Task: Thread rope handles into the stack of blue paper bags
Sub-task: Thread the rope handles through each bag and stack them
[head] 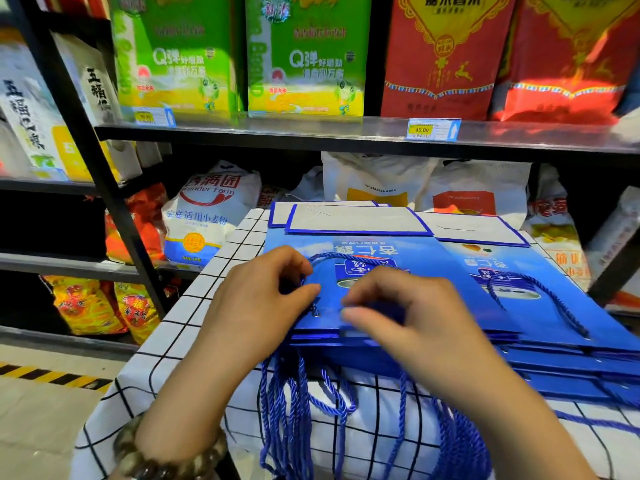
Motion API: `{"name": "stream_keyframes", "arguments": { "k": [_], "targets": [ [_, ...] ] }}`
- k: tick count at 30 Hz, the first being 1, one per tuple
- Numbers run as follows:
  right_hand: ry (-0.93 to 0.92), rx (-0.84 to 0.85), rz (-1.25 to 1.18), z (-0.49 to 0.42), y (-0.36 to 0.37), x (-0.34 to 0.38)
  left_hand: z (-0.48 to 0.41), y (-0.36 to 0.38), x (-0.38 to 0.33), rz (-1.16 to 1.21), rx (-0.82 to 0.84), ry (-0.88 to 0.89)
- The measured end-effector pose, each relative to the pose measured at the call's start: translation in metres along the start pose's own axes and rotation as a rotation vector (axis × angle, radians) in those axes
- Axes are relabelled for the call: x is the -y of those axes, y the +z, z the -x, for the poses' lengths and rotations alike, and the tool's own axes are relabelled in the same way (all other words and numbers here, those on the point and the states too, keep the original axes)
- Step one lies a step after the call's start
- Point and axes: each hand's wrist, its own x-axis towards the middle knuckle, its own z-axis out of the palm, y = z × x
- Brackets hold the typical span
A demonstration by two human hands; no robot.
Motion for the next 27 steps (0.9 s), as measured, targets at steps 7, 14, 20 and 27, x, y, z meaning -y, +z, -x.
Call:
{"name": "stream_keyframes", "arguments": {
  "k": [7, 14, 20, 27],
  "targets": [
    [0.562, -0.256, 0.489, -0.008, -0.064, -0.053, 0.01, -0.008, 0.0, -0.281, 0.057, -0.115],
    [0.577, -0.205, 0.372, -0.01, -0.068, -0.067, 0.013, -0.008, -0.004, -0.09, -0.04, -0.06],
    [0.372, -0.467, 0.301, -0.002, -0.11, -0.068, 0.009, 0.009, -0.036, 0.012, -0.1, 0.15],
    [0.369, -0.617, 0.315, 0.034, -0.194, -0.105, -0.005, 0.072, -0.098, -0.096, 0.012, 0.344]
  ]
}}
